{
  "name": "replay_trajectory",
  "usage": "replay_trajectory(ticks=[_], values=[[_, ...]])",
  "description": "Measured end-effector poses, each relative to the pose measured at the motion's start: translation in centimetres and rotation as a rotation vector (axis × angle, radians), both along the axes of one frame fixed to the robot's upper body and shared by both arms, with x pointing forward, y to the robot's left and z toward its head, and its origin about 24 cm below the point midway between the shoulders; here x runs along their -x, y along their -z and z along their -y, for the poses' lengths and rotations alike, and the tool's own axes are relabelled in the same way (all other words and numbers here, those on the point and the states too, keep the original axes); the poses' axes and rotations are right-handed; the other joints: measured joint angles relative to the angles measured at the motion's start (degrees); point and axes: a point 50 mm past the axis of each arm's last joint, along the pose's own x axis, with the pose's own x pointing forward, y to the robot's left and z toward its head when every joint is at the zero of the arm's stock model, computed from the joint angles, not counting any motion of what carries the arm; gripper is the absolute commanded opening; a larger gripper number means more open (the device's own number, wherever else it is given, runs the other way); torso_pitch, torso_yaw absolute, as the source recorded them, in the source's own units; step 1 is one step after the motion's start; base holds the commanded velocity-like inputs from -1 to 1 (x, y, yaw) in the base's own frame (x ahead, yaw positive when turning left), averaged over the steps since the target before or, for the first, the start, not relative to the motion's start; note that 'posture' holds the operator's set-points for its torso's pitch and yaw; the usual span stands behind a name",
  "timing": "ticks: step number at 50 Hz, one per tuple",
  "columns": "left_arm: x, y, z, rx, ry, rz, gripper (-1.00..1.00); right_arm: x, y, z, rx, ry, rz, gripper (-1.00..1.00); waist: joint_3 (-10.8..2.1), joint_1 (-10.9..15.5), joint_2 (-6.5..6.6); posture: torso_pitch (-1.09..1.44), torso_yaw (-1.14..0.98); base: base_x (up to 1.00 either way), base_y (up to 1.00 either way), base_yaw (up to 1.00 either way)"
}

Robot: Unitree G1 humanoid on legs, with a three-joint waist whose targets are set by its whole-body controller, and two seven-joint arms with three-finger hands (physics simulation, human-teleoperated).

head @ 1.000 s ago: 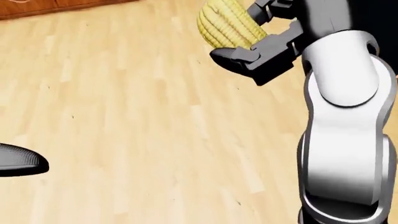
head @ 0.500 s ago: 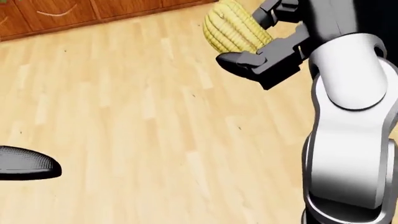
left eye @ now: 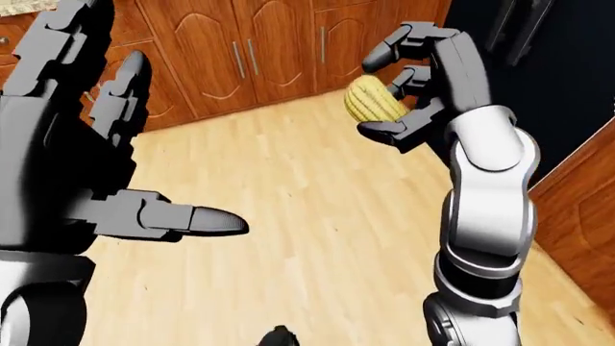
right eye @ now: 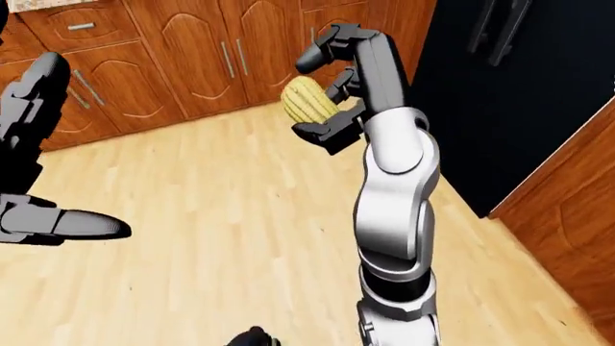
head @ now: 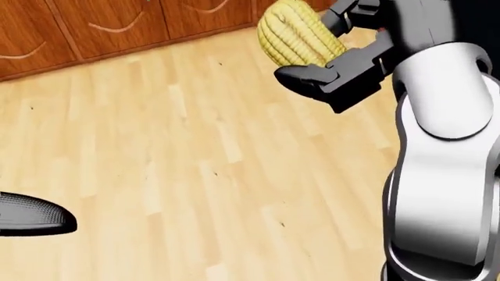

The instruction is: Pick the corn from the oven and place it on the plate on the counter.

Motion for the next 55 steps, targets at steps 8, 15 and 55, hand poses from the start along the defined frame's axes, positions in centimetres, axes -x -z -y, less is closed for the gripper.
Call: replay_trajectory(ticks=[8, 15, 55], values=[[-0.3, 0.3, -0.2, -0.003, -0.014, -0.035, 1.00, -0.6, 1.2, -0.6, 0.013, -0.033, -0.072, -0.99, 0.02, 0.83, 2.17, 0.25, 0.00, 0.49, -0.13, 0.00], [-0.3, 0.2, -0.1, -0.010, -0.016, -0.021, 1.00, 0.2, -0.1, -0.3, 0.009, -0.017, 0.009, -1.00, -0.89, 1.81, -0.87, 0.25, 0.00, 0.49, -0.26, 0.00], [-2.0, 0.5, 0.1, 0.028, 0.026, -0.066, 1.00, 1.0, -1.0, -1.0, 0.006, -0.027, 0.022, -1.00, 0.16, 0.26, -0.98, 0.25, 0.00, 0.49, -0.30, 0.00]])
